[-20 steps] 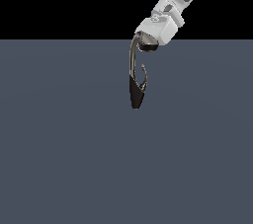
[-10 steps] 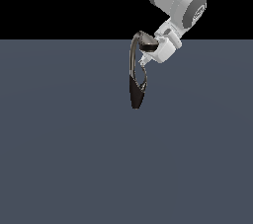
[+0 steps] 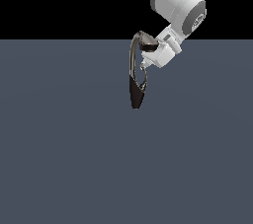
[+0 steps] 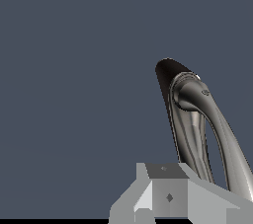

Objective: Turn on the faucet by rotating a designated handle.

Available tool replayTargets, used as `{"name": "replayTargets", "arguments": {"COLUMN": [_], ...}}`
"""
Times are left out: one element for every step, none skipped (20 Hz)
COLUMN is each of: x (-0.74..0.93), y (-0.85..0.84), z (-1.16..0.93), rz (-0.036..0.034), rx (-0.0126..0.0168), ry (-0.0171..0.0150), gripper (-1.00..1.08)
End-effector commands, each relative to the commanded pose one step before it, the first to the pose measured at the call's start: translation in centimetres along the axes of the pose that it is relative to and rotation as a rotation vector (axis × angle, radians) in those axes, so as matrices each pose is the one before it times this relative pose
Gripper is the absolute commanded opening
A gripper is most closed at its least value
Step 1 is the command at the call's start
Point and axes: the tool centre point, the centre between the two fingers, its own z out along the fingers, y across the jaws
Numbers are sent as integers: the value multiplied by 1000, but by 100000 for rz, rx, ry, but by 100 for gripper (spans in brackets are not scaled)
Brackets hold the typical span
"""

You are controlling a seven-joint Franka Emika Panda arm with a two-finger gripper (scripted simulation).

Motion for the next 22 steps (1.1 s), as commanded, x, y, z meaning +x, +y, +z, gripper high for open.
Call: {"name": "replayTargets", "arguments": {"x": [3,-59,-60,-61,-62,-62,-63,-64,-65,-66,-67,-67,-68,-69,-70,-71,-72,-72,-73,-58,-75,-76], "y": [0,173,175,178,180,183,185,188,190,192,195,197,200,202,204,207,209,211,214,226,219,221], "z": [-6,2,2,2,2,2,2,2,2,2,2,2,2,2,2,1,1,1,1,-26,1,1], "rz": [7,0,0,0,0,0,0,0,0,0,0,0,0,0,0,0,0,0,0,20,0,0], "rx": [14,0,0,0,0,0,0,0,0,0,0,0,0,0,0,0,0,0,0,43,0,0], "ry": [-8,0,0,0,0,0,0,0,0,0,0,0,0,0,0,0,0,0,0,-13,0,0], "gripper": [-100,-100,-100,-100,-100,-100,-100,-100,-100,-100,-100,-100,-100,-100,-100,-100,-100,-100,-100,-100,-100,-100]}}
